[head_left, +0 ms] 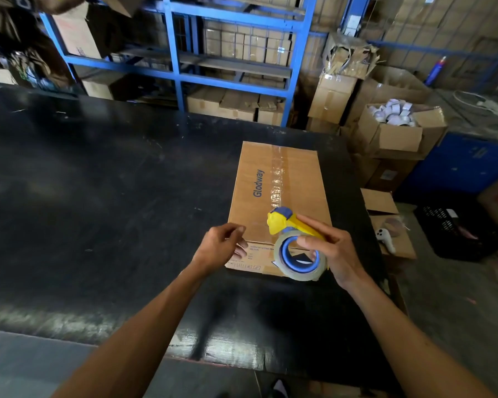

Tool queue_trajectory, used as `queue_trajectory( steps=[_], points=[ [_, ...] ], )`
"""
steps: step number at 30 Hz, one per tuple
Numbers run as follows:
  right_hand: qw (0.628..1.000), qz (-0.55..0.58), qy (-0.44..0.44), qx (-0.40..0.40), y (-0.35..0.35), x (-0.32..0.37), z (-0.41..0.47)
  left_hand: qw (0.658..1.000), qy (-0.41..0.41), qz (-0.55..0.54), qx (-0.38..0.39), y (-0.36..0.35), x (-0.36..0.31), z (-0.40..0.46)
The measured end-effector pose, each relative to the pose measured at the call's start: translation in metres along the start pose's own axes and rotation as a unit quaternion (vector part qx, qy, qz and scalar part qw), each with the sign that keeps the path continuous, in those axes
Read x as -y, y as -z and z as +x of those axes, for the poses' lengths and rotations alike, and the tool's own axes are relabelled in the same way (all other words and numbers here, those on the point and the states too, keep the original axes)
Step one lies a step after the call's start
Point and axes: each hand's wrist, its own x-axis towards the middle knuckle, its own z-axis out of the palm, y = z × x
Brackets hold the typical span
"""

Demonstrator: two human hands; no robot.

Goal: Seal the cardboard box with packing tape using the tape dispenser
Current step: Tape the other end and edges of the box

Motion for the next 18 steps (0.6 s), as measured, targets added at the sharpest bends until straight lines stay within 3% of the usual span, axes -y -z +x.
queue_trajectory(
  steps=[3, 7, 9, 18],
  points=[
    [1.000, -0.005, 0.016, 0.002, -0.002, 0.000, 0.003, 0.964, 0.174, -0.187, 0.074, -0.009, -0.021, -0.009],
    [0.999, -0.030, 0.024, 0.018, -0.003, -0.002, 0.003, 0.923, 0.203, -0.310, 0.102, -0.017, -0.037, -0.007],
    [0.998, -0.057, 0.026, 0.028, -0.001, -0.003, 0.001, 0.918, 0.207, -0.324, 0.097, -0.013, -0.041, -0.003],
    [0.985, -0.158, 0.038, 0.064, 0.005, -0.017, -0.001, 0.951, 0.179, -0.253, 0.003, -0.002, -0.046, 0.005]
  ],
)
